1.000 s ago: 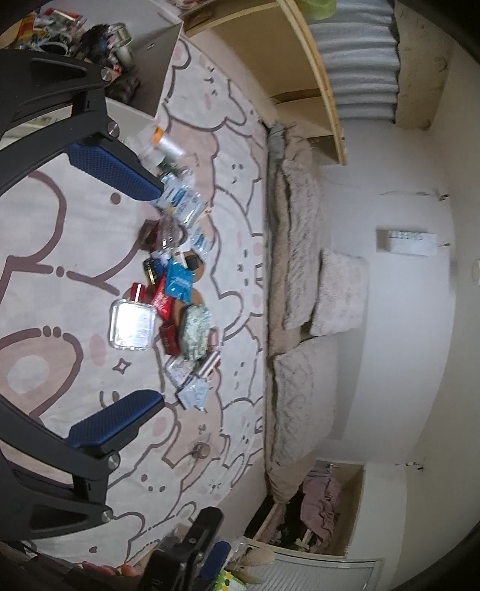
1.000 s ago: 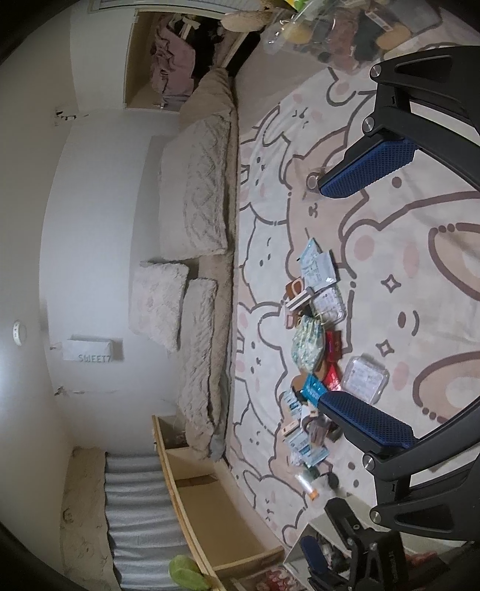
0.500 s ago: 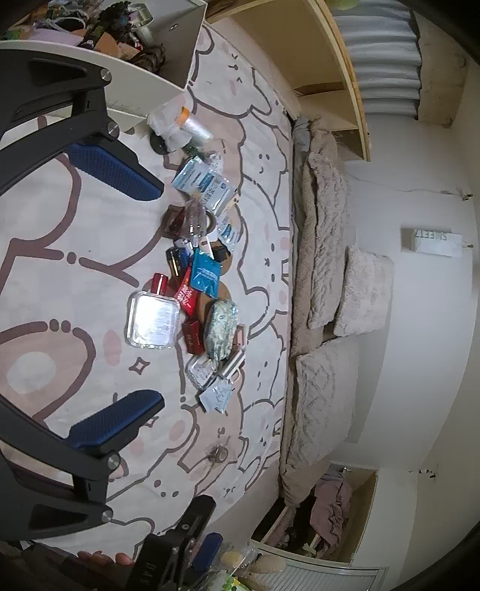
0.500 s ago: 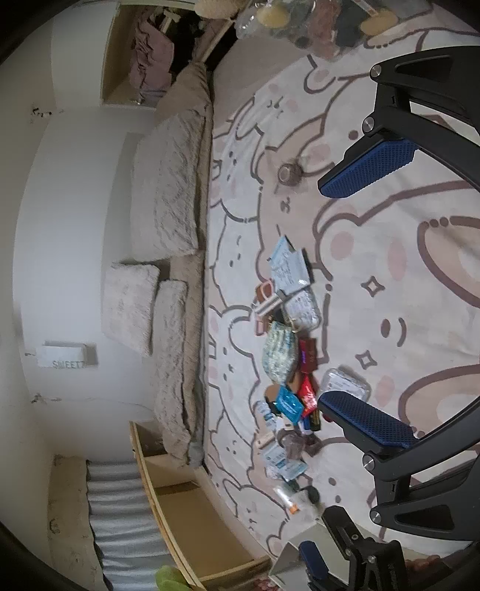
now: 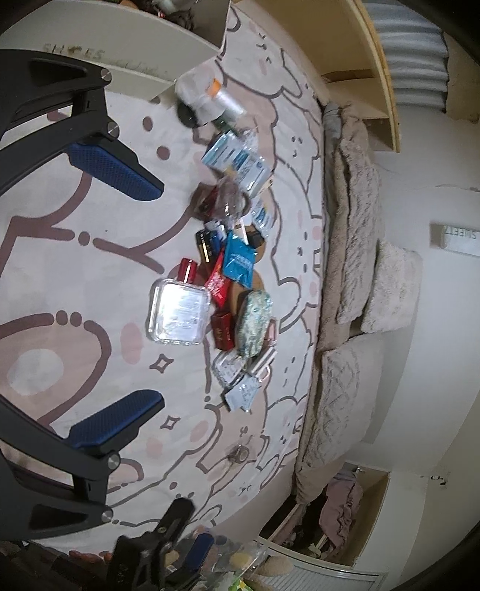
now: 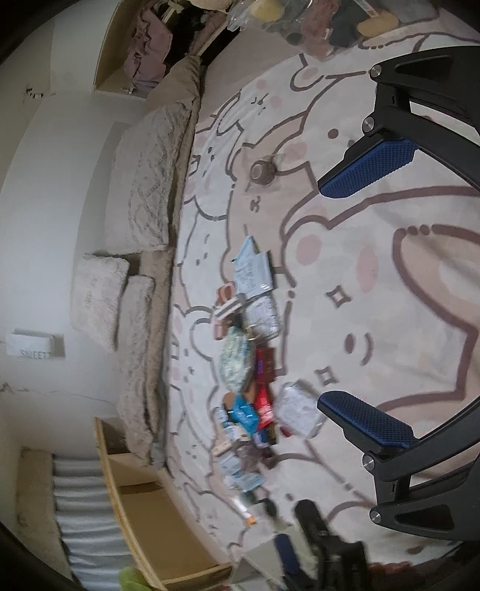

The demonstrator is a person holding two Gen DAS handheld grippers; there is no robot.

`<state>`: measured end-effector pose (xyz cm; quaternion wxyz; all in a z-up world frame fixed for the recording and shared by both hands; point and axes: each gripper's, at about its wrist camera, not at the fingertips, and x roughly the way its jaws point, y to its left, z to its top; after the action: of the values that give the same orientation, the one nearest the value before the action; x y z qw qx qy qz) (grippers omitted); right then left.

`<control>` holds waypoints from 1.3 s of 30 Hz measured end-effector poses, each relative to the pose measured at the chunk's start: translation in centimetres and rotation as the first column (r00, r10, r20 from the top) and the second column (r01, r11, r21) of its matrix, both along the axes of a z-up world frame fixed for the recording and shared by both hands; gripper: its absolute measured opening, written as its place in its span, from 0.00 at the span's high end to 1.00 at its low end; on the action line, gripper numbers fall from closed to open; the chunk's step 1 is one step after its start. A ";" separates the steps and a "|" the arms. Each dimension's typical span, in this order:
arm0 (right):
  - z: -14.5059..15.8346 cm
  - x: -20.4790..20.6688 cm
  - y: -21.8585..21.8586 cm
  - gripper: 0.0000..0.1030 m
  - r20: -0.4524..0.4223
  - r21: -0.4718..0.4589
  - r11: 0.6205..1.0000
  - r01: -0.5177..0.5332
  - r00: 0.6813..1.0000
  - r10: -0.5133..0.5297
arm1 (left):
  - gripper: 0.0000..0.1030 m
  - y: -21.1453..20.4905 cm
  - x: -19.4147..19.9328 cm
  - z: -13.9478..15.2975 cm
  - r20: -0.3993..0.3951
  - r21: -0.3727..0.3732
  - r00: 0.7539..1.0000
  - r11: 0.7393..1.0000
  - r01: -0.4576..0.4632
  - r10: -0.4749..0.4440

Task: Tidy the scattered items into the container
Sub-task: 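Move both tools toward the pile, right tool toward the wrapped tape roll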

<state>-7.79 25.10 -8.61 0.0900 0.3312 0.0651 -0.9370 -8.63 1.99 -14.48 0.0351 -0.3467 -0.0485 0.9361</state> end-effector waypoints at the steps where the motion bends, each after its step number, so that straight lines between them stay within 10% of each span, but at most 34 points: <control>1: -0.5 0.0 0.2 0.00 0.011 0.015 1.000 -0.002 1.000 0.002 | 0.00 0.1 -0.2 -0.3 0.010 -0.001 1.000 1.000 0.001 -0.001; 22: -5.2 -3.2 5.3 0.00 0.167 0.002 1.000 0.005 0.986 -0.006 | 0.00 3.4 -4.9 -6.6 0.134 0.084 0.989 0.995 0.057 -0.068; 39: -8.6 -9.1 12.7 0.00 0.202 -0.019 0.995 0.097 0.975 -0.091 | 0.00 3.1 -9.1 -9.6 0.223 0.050 0.974 0.997 -0.060 0.048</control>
<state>-16.92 37.80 -17.21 0.0566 0.4256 0.0265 -0.9027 -17.75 5.08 -24.07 0.0138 -0.4463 -0.0877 0.8904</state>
